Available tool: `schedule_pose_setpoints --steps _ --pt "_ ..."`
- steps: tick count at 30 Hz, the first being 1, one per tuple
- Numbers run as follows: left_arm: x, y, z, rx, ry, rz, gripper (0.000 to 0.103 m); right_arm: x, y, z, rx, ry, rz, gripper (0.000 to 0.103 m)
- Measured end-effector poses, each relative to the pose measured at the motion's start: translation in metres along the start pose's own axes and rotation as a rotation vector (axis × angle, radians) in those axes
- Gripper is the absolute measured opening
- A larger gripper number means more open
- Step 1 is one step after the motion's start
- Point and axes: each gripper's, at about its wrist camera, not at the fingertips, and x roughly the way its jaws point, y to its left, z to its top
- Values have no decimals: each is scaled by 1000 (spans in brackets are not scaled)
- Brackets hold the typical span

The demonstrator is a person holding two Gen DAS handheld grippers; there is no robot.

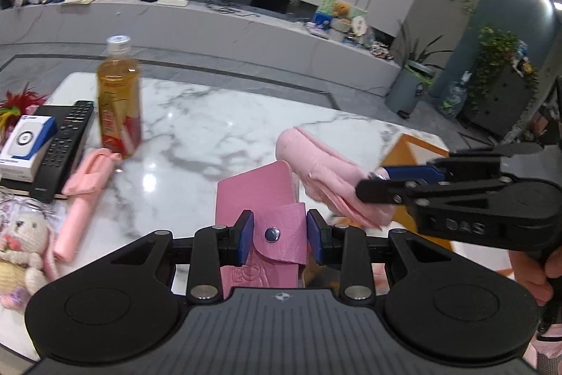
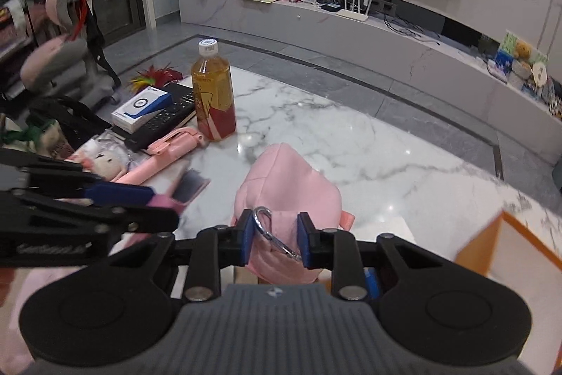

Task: Organize objects
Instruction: 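Lift the pink wallet with the left tool while the right tool lifts the pink pouch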

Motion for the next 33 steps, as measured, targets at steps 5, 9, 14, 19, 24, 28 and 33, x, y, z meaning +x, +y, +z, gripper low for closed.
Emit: schedule_pose_setpoints --steps 5,9,14,19,24,28,33 --pt "6 -29 -11 32 17 -53 38 -38 -18 -29 51 71 67 28" --pt "15 -43 -17 51 34 -75 38 -48 -29 -47 66 149 92 28" --pt "27 -55 -20 60 60 -86 38 -28 -49 -60 121 202 80 29" --pt "36 -58 -17 66 75 -78 38 -7 -67 -51 185 196 132 35" --pt "45 -59 -13 56 83 -80 38 6 -79 -30 206 145 118 37" --pt "53 -59 -7 45 78 -75 38 21 -89 -19 236 107 115 38" --pt "63 -56 4 25 67 -61 38 38 -97 -12 273 68 123 41"
